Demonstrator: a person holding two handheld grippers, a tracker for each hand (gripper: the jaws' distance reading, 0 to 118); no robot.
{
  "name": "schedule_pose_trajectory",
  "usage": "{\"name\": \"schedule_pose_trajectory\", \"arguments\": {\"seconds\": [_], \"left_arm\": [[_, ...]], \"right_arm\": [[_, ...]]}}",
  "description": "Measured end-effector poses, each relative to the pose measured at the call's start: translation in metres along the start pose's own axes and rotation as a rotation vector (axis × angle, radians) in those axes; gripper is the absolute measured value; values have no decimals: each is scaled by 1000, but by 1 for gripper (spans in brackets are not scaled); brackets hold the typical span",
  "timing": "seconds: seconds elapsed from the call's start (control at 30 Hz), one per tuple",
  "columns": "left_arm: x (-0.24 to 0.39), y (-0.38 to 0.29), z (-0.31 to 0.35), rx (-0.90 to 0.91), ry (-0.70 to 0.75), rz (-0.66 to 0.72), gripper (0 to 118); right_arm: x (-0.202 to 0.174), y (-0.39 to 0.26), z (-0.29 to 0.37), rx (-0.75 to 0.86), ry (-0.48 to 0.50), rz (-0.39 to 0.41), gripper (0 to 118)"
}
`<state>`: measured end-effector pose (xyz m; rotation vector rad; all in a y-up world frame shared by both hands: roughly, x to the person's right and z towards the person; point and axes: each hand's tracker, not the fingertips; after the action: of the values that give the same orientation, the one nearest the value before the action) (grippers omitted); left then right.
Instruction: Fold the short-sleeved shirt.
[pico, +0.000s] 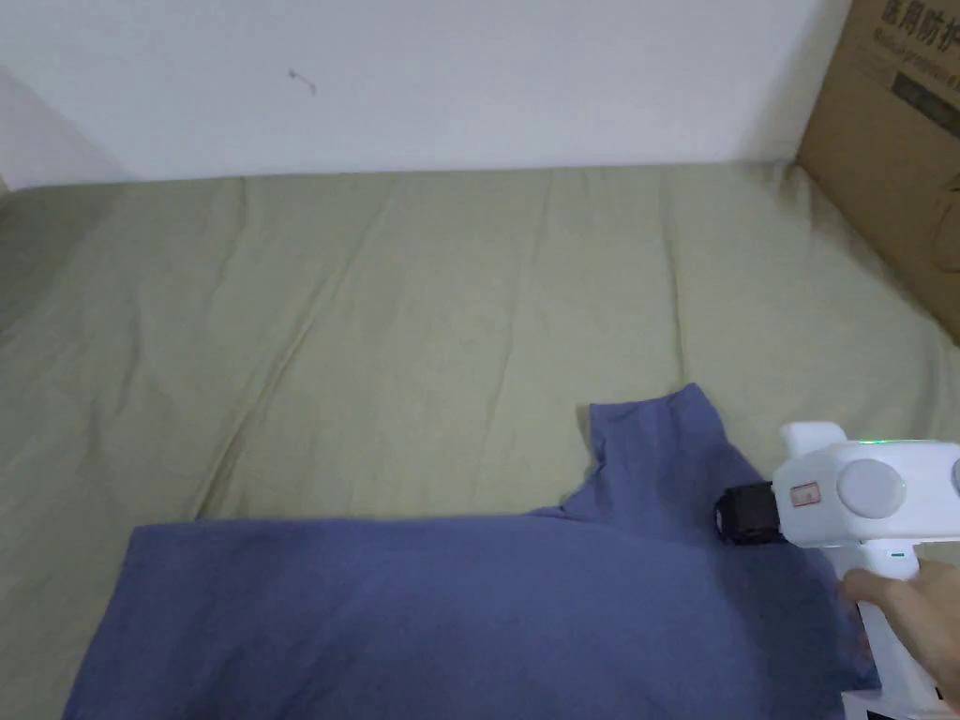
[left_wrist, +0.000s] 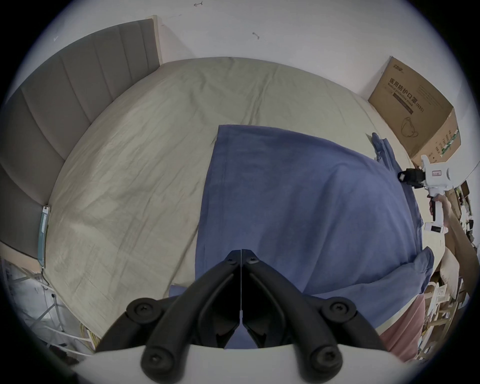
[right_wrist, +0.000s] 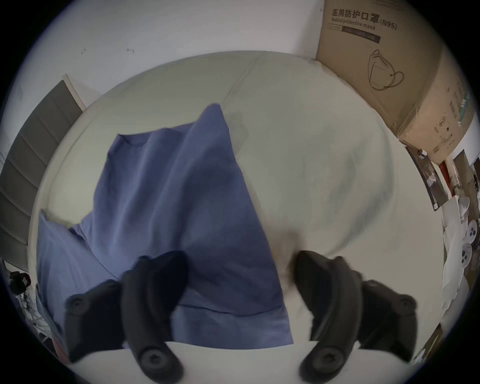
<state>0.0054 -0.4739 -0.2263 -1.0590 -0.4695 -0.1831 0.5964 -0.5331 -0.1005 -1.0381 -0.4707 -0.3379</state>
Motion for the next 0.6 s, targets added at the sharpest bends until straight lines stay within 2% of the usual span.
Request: {"name": "schedule_pose_trajectory", "arguments": {"seconds": [0.03,0.07,0.1,0.13,0.23,0.43,0.47,0.5,0.53,0.57,0.6], "left_arm": [[0,0,0,3,3,-8,0],[-2,0,-1,4,2,-7,0],[-4,2,-2,5,-2,-1,0],[-5,4,-4,7,-10,6,0],[-6,16,-8,20,-9,6,0],[-12,61,-22,68,-52,1,1],[-13,71,-29,78,-48,15,10],[-13,85,-37,78,-42,14,30],[-13,98,-45,79,-44,15,69],[-13,110,-55,78,-49,21,94],[-12,124,-70,59,-47,28,107]], "right_arm": [[0,0,6,46,-26,0,63],[0,-2,12,80,-37,-2,31],[0,0,14,79,34,-33,4],[-3,1,14,57,61,-56,4],[-11,1,6,30,-24,20,4],[0,6,13,38,34,-27,4],[0,7,14,33,30,-24,4],[-1,6,14,34,22,-19,4],[-1,6,15,35,21,-19,4],[0,6,14,33,26,-21,4],[0,6,15,31,29,-33,4]]}}
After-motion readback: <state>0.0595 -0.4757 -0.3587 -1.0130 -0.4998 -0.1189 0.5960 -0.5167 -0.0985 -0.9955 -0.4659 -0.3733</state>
